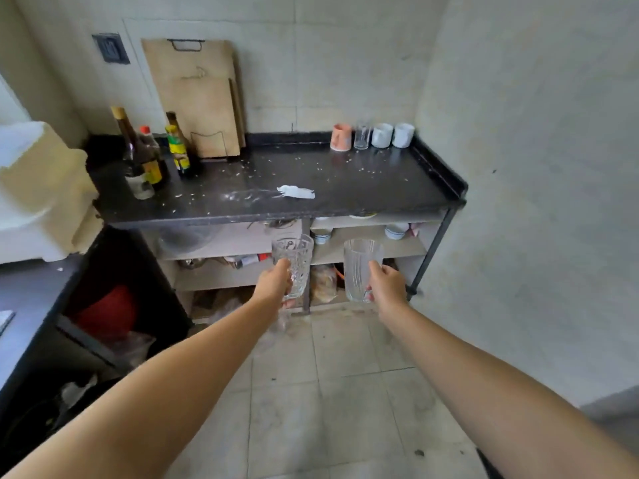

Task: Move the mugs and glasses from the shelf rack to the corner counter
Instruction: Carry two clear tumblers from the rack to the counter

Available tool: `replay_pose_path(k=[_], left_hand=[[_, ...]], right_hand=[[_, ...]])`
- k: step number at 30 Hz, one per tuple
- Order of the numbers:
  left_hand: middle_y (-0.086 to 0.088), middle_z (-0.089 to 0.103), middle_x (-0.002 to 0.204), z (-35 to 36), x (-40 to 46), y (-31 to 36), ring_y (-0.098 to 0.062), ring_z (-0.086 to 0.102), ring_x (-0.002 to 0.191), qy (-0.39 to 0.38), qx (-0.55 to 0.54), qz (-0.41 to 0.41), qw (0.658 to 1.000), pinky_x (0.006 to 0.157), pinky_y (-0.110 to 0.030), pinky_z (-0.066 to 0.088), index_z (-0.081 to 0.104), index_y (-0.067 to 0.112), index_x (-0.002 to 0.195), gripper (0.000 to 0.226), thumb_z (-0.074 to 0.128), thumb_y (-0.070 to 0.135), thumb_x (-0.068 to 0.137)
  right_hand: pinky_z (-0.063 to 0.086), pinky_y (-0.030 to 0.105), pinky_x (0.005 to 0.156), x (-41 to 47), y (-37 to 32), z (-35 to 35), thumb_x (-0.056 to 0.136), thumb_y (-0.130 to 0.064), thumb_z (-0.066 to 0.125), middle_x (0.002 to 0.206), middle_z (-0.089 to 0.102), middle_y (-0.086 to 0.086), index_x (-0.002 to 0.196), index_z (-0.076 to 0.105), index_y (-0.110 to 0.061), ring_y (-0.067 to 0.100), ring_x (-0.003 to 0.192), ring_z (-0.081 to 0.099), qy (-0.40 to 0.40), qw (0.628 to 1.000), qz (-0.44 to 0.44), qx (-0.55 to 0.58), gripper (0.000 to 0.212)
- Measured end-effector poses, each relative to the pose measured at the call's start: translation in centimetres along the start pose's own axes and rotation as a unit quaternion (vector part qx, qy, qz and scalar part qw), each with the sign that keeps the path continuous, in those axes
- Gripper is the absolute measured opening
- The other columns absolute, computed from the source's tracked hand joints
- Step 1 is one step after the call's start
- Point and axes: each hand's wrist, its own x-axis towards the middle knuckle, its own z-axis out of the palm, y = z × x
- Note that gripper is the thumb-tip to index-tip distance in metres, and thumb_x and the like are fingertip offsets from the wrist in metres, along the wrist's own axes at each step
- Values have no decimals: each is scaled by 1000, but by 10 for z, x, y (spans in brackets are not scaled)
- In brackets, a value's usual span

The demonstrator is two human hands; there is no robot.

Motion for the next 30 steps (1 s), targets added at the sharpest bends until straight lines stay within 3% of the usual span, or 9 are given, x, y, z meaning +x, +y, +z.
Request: replay_pose_path(k=[3,6,12,16,19,30], left_hand=[[-2,43,70,28,37,17,-17,43,71,-36,-11,-13,999,76,-34,40,48,20,72,25,41,32,92],[-2,44,68,64,71,33,-16,42,64,-68,5,-11,998,66,-29,41,47,18,70,25,42,30,91],[2,45,52,140,157,77,-17,41,57,-116,36,-4,993,69,-30,43,45,19,61,31,46,32,89],[0,43,63,183,213,110,-15,43,61,-131,39,2,991,66,-30,44,47,17,75,28,45,38,93],[0,39,60,218,261,145,-15,40,57,-128,33,12,991,57,-27,41,43,20,65,34,44,38,94],[6,38,44,308,421,230,-15,40,50,-137,30,-24,990,67,-31,44,38,20,54,41,42,34,93]], right_hand=[[29,30,55,32,-5,-8,90,-27,45,64,42,8,64,40,-12,20,54,38,22,999,24,27,29],[30,34,60,70,-14,-17,90,-26,44,68,43,13,63,38,-11,23,60,40,54,998,28,18,32],[29,35,61,182,-41,-30,90,-27,43,71,41,12,71,41,-9,22,59,38,93,994,54,36,26],[31,33,60,256,-62,-35,91,-26,42,65,42,8,69,40,-10,17,53,37,90,994,52,43,27],[33,34,63,323,-86,-42,90,-26,42,62,43,6,67,42,-10,17,53,40,93,994,42,25,29],[33,29,54,510,-138,-36,88,-24,46,58,42,3,60,42,-12,15,51,37,97,992,53,53,31]])
